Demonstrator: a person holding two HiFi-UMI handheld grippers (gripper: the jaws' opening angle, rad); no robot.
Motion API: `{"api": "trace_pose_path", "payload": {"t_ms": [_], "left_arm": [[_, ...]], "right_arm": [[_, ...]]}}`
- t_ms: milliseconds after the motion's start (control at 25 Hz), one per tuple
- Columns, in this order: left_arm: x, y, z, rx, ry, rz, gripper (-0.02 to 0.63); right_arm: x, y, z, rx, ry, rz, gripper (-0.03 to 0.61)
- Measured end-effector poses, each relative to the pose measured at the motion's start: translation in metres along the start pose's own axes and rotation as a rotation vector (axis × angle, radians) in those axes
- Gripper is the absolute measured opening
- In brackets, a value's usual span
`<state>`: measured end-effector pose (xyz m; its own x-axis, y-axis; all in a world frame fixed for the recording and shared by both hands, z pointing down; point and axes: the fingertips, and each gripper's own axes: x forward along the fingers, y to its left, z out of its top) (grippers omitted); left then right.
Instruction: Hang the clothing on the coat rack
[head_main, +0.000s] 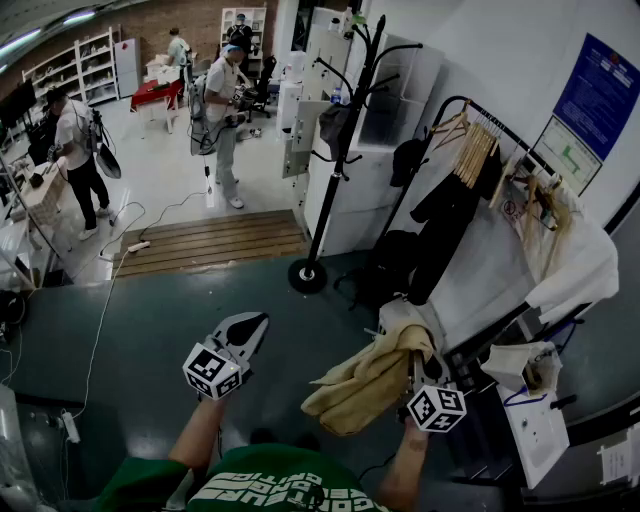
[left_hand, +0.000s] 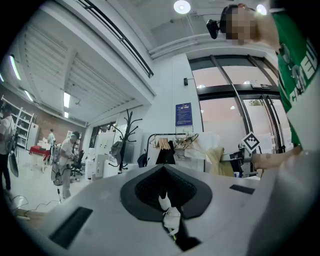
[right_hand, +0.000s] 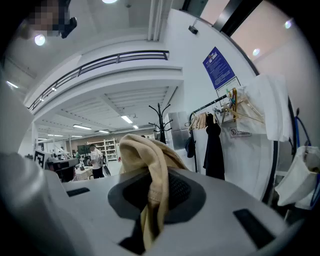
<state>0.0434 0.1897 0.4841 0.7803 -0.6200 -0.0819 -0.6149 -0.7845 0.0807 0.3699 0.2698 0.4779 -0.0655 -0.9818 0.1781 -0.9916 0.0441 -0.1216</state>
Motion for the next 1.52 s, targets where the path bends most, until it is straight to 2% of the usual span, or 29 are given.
{"api": "trace_pose_path", "payload": {"t_ms": [360,720,1040,1520], "left_arm": [[-0.027,0.032,-0.003,-0.016,-0.010,0.003,0.005],[-0.048,0.056,0.001,-0.033,-0.039,-0.001,0.005],[-0.062,0.067,-0.005,-0.047,-0.020,0.002,0.005],[-0.059,0.101,-0.015,-0.064,-0.001,0.049,0.005]], "right_arm": [[0.013,0.038,-0.001,-0.032,0.000,-0.008,0.046],[0.017,0.058,0.003,-0.033,-0.010,-0.041,0.046],[0.028,0.073,0.005,-0.017,-0.003,-0.035,0.046],[0.067,0.084,0.015,-0.032,-0.015,-0.010,0.046]]}}
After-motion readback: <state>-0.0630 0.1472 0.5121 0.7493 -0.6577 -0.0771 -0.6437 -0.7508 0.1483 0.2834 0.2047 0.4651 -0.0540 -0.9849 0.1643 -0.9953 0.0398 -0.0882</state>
